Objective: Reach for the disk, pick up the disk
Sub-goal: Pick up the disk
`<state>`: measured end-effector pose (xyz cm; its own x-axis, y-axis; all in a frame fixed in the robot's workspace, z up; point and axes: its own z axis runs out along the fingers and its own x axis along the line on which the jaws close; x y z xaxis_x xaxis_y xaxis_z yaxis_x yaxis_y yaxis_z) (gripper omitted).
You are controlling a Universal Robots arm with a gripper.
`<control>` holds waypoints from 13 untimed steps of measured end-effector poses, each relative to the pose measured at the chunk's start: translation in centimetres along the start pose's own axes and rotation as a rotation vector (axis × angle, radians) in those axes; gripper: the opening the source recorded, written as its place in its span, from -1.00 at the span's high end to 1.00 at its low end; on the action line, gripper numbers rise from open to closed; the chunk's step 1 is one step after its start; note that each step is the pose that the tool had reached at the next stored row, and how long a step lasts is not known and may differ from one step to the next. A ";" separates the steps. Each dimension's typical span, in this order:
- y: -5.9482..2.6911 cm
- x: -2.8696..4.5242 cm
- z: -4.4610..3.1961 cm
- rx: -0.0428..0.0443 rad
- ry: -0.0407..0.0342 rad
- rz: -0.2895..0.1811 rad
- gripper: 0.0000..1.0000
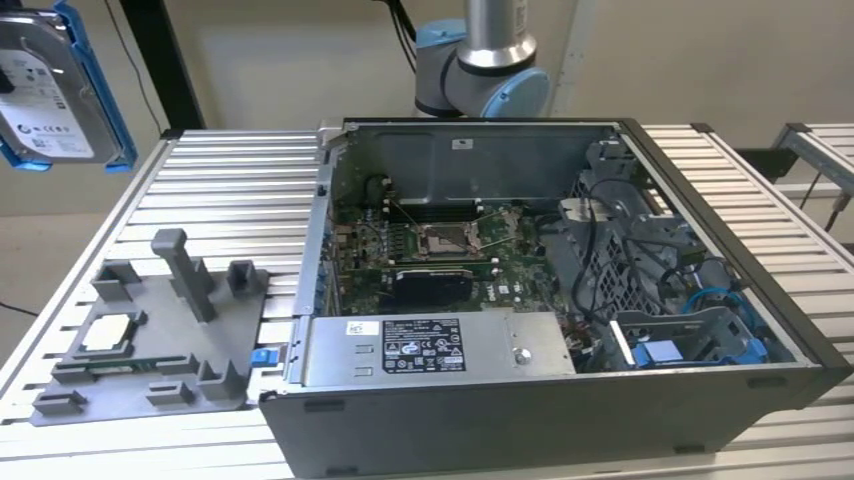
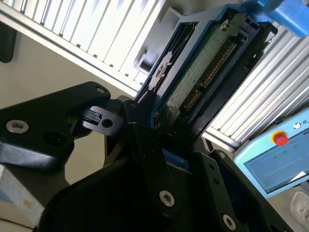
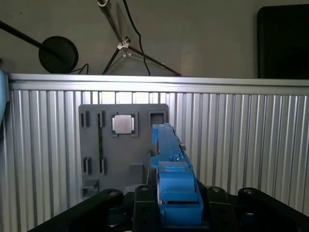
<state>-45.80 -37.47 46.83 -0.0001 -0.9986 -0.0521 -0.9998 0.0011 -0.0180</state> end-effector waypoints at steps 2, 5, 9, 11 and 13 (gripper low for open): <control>0.00 0.00 0.00 0.0000 0.0000 0.000 1.00; 0.00 0.00 -0.05 0.0021 -0.0002 0.000 1.00; 0.00 -0.01 -0.12 0.0350 -0.0019 -0.002 1.00; 0.00 -0.01 -0.13 0.0577 -0.0024 -0.003 1.00; -0.03 -0.02 -0.45 0.0623 -0.0024 -0.003 1.00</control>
<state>-45.78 -37.47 47.29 0.0034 -0.9985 -0.0543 -0.9968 0.0010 -0.0804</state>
